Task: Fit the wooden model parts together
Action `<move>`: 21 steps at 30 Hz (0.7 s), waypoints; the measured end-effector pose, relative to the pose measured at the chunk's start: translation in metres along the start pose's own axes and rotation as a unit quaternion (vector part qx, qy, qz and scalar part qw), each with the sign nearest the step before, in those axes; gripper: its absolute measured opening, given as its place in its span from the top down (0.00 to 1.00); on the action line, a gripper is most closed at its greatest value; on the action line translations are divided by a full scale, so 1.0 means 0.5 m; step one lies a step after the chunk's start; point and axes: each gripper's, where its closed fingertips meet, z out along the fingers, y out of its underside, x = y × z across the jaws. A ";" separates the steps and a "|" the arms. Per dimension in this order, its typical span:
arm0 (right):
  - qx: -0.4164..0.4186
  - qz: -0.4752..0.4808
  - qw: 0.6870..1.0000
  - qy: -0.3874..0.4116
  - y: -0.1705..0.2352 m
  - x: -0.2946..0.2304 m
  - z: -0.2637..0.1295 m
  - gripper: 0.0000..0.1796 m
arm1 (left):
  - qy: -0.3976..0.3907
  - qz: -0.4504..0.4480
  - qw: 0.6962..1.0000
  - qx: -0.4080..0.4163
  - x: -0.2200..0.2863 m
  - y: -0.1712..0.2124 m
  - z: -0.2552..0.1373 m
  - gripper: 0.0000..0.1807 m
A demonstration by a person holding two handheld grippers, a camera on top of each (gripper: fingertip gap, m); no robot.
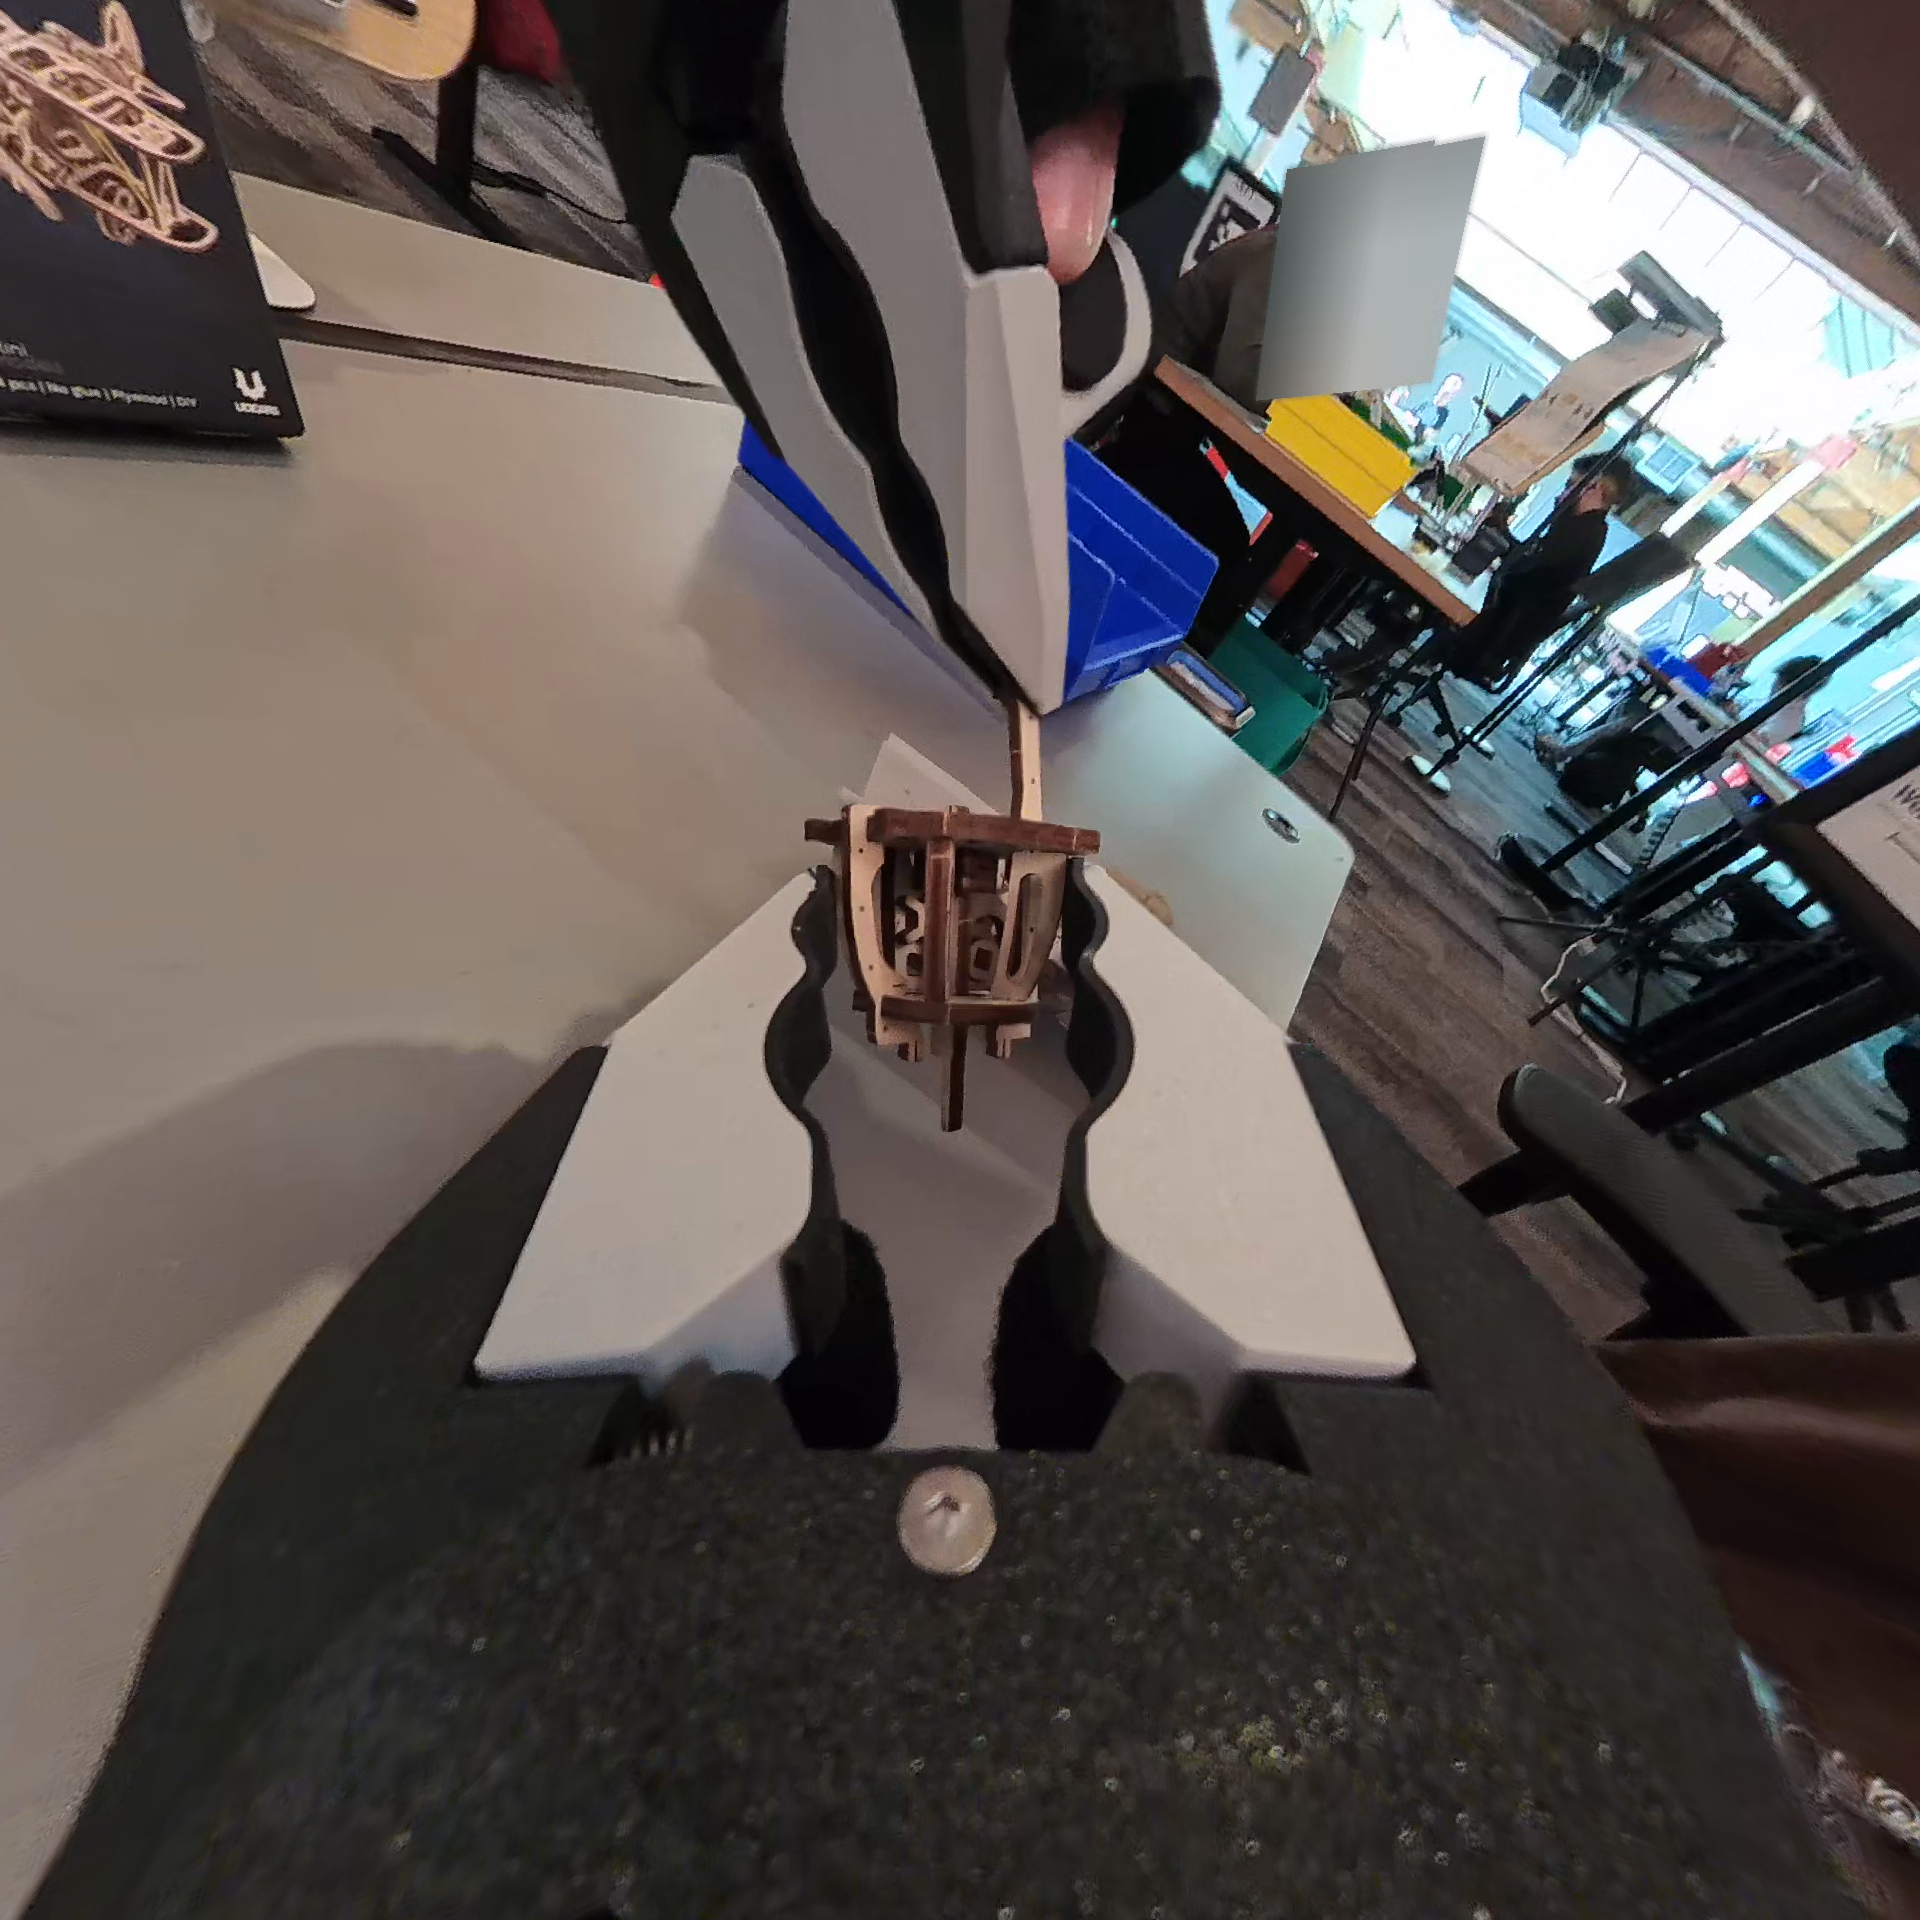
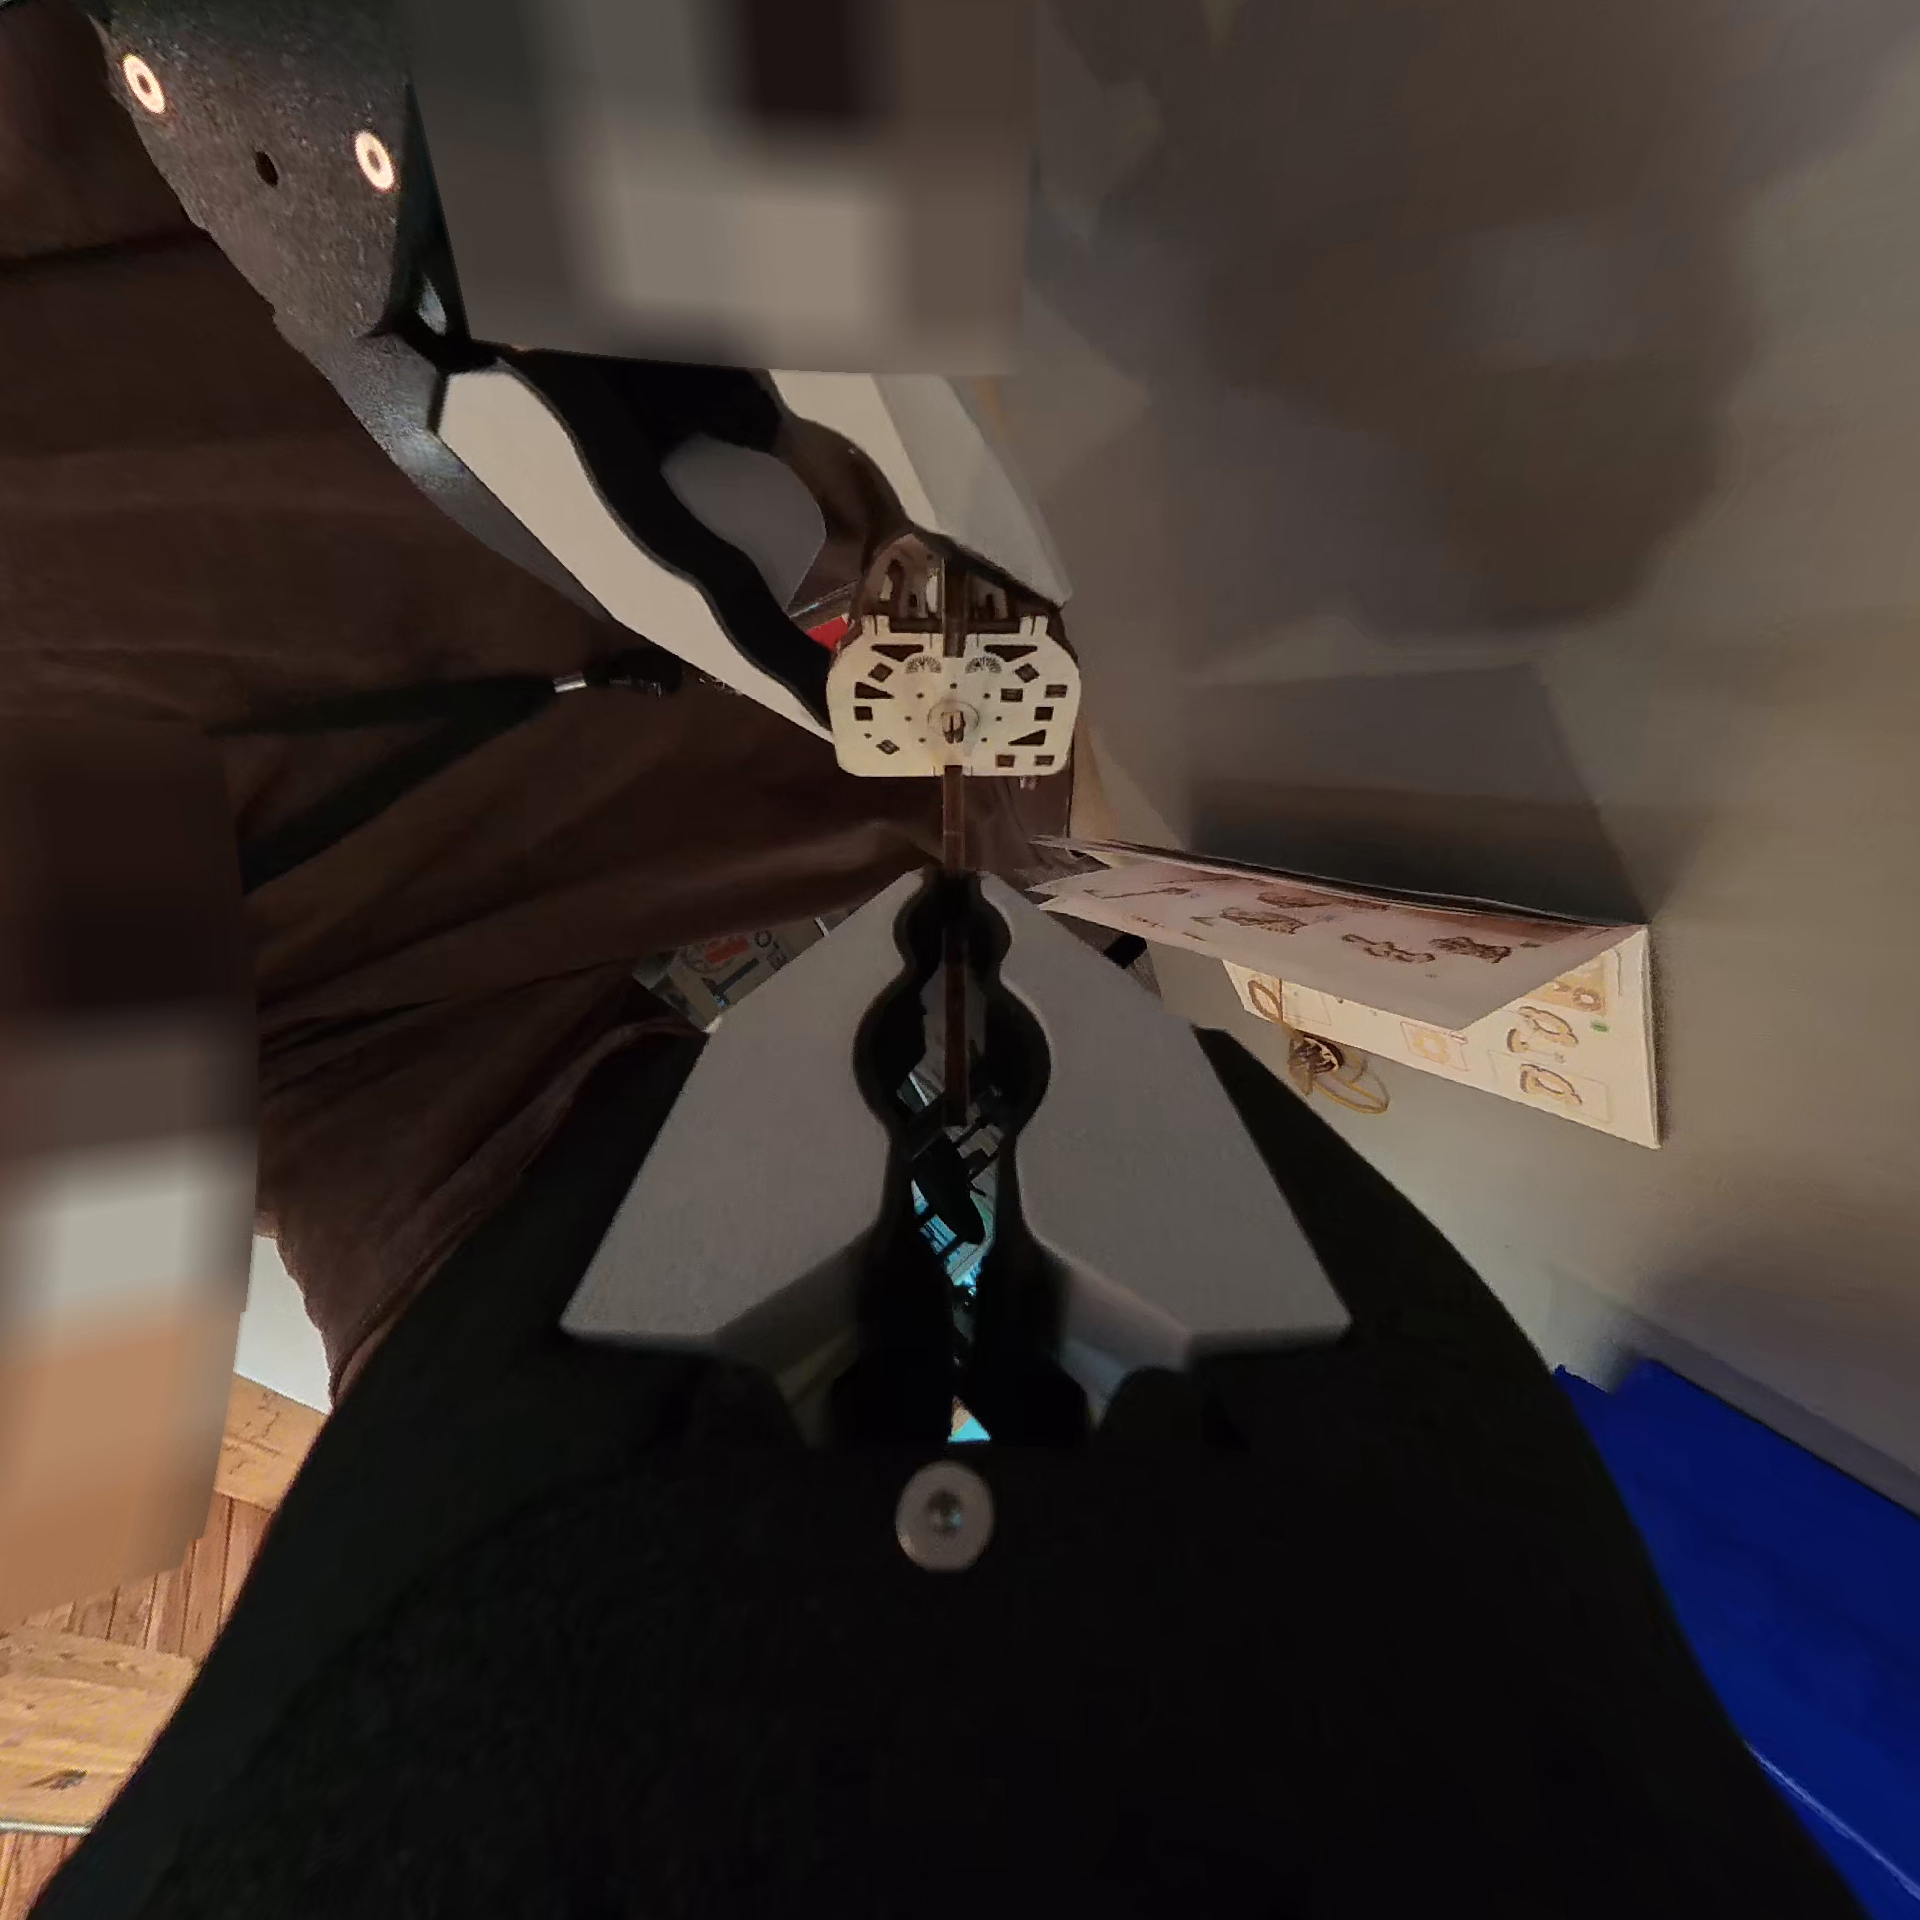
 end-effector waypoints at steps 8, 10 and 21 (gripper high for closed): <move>0.025 0.014 0.999 0.015 -0.021 0.009 -0.014 0.96 | 0.059 -0.126 0.990 0.025 -0.008 -0.004 0.000 0.77; 0.045 0.011 0.999 0.024 -0.034 0.012 -0.028 0.89 | 0.074 -0.148 0.986 0.030 -0.006 -0.006 -0.001 0.77; 0.314 -0.185 0.931 0.035 -0.079 -0.123 -0.188 0.82 | 0.133 -0.195 0.970 0.059 0.008 -0.028 -0.014 0.77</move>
